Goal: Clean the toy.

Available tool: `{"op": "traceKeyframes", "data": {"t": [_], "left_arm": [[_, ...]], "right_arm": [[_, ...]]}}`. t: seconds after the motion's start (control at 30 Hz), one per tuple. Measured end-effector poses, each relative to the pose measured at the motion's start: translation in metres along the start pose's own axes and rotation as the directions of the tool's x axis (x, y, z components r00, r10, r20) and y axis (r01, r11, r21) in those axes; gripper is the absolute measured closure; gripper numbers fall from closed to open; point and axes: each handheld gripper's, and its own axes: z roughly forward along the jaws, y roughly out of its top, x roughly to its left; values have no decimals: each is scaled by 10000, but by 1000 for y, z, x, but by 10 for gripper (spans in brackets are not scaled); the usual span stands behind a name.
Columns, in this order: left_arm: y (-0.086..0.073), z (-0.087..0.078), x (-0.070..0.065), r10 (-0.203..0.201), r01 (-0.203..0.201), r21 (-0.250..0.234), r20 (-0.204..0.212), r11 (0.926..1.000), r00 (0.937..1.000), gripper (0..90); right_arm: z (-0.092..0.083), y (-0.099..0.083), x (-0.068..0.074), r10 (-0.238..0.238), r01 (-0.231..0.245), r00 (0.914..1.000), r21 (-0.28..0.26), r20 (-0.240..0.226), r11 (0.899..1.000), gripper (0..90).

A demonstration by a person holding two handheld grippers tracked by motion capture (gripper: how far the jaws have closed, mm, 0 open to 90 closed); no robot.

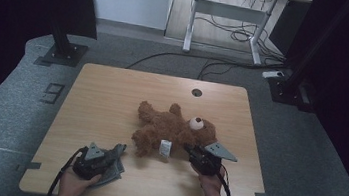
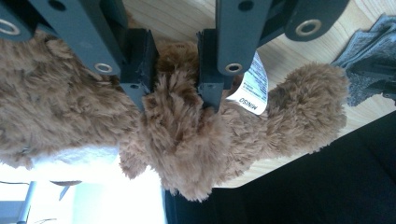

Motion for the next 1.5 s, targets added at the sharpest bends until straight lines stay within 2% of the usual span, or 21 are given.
{"op": "traceKeyframes", "data": {"t": [0.1, 0.2, 0.23, 0.27, 0.3, 0.37, 0.5, 0.6, 0.63, 0.7, 0.73, 0.83, 0.97, 1.07, 1.2, 1.27, 1.33, 1.4, 1.5], "left_arm": [[1, -2, 0, -13, 13, -183, -35, 9998, 10000, 737], [4, -9, 0, -167, 172, -633, 86, 9978, 9998, 740], [7, -14, 0, -346, 383, -1029, 368, 9940, 9987, 740], [7, -14, 0, -346, 383, -1029, 368, 9940, 9987, 740], [11, -18, -1, -410, 471, -1262, 507, 9909, 9979, 740], [17, -26, -4, -294, 371, -1576, 513, 9868, 9983, 740], [38, -44, -6, -284, 429, -2349, 647, 9711, 9975, 741], [61, -51, -10, -209, 524, -2902, 1107, 9555, 9936, 741], [67, -50, -12, -147, 490, -2941, 1177, 9545, 9929, 740], [88, -43, -20, 199, 172, -2918, 1238, 9563, 9921, 740], [88, -43, -20, 199, 172, -2918, 1238, 9563, 9921, 740], [111, -24, -29, 412, -15, -2704, 1414, 9628, 9891, 740], [132, 0, -41, 646, -231, -2445, 1633, 9694, 9845, 740], [147, 15, -51, 760, -304, -2390, 1837, 9705, 9800, 740], [165, 31, -67, 1091, -636, -2268, 1941, 9719, 9749, 740], [169, 42, -72, 1064, -630, -2097, 2023, 9757, 9735, 739], [169, 57, -77, 1091, -749, -1797, 1886, 9809, 9760, 739], [167, 60, -77, 1057, -728, -1768, 1842, 9816, 9772, 740], [159, 58, -71, 751, -425, -1810, 1772, 9826, 9813, 742]], "right_arm": [[-1, 0, -1, 35, -35, 10000, 12, 3, 10000, 712], [-1, -1, 0, 9, -9, 10000, 19, 1, 10000, 712], [-1, -1, 0, -12, 12, 10000, 24, -8, 10000, 713], [-1, -1, 0, -12, 12, 10000, 24, -8, 10000, 713], [-1, -1, 0, -4, 4, 10000, 28, -19, 10000, 713], [0, -1, 0, 38, -38, 10000, 29, -52, 10000, 713], [0, -1, -1, 132, -132, 9998, 21, -122, 9999, 715], [0, -1, -2, 132, -132, 9998, 16, -146, 9999, 716], [0, -1, -2, 128, -128, 9998, 10, -156, 9999, 716], [1, -1, -2, 130, -130, 9997, -10, -195, 9999, 717], [1, -1, -2, 130, -130, 9997, -10, -195, 9999, 717], [1, -1, -3, 158, -159, 9996, -2, -232, 9999, 718], [1, -2, -3, 218, -218, 9994, -13, -265, 9998, 718], [2, -2, -4, 259, -260, 9992, -27, -303, 9997, 720], [3, -2, -3, 303, -307, 9987, -71, -419, 9995, 727], [4, -2, -3, 403, -409, 9977, -88, -547, 9991, 732], [5, -3, -2, 442, -448, 9968, -80, -665, 9990, 736], [4, -3, -2, 392, -397, 9969, -59, -677, 9992, 737], [3, -4, -4, 479, -483, 9967, -51, -658, 9988, 742]]}}
